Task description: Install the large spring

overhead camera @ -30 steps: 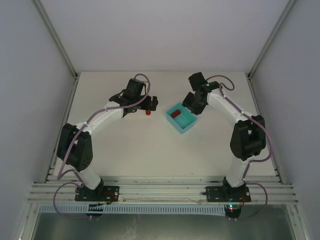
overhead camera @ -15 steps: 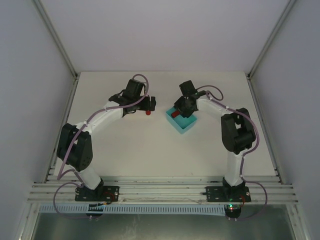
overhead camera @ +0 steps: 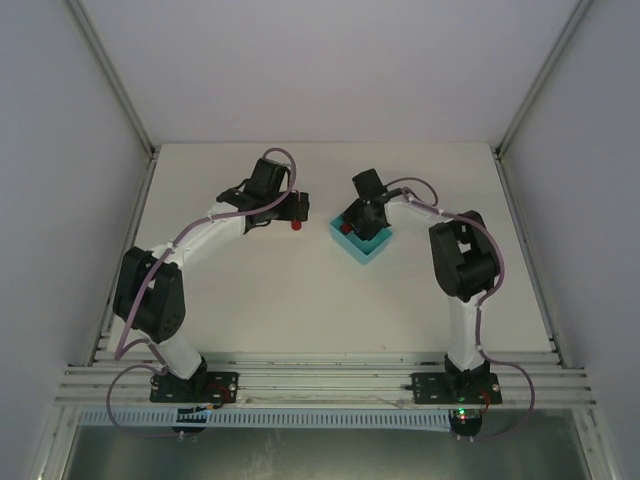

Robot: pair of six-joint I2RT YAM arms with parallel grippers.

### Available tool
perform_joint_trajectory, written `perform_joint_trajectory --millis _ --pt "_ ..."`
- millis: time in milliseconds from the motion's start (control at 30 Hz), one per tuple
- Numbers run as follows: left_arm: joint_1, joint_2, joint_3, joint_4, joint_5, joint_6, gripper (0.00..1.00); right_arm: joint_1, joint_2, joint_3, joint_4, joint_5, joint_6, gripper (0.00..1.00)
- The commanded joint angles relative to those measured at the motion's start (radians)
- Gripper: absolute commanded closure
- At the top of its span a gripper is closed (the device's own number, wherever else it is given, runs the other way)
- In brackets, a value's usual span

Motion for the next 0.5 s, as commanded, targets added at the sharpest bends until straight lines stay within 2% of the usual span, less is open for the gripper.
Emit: perform_joint_trajectory --millis 0,267,467 --pt "0.006 -0.030 0.014 -0.029 -0.016 0.002 0.01 0.008 0.049 0.014 -0.097 0.029 -0.026 0.54" --pt "0.010 -0.036 0.007 -0.028 -0.028 0.005 0.01 0.009 0.077 0.039 -0.252 0.062 -0.092 0.53" --pt "0.013 -0.033 0.014 -0.026 -0.019 0.005 0.01 0.017 0.134 0.099 -0.339 0.084 -0.167 0.59"
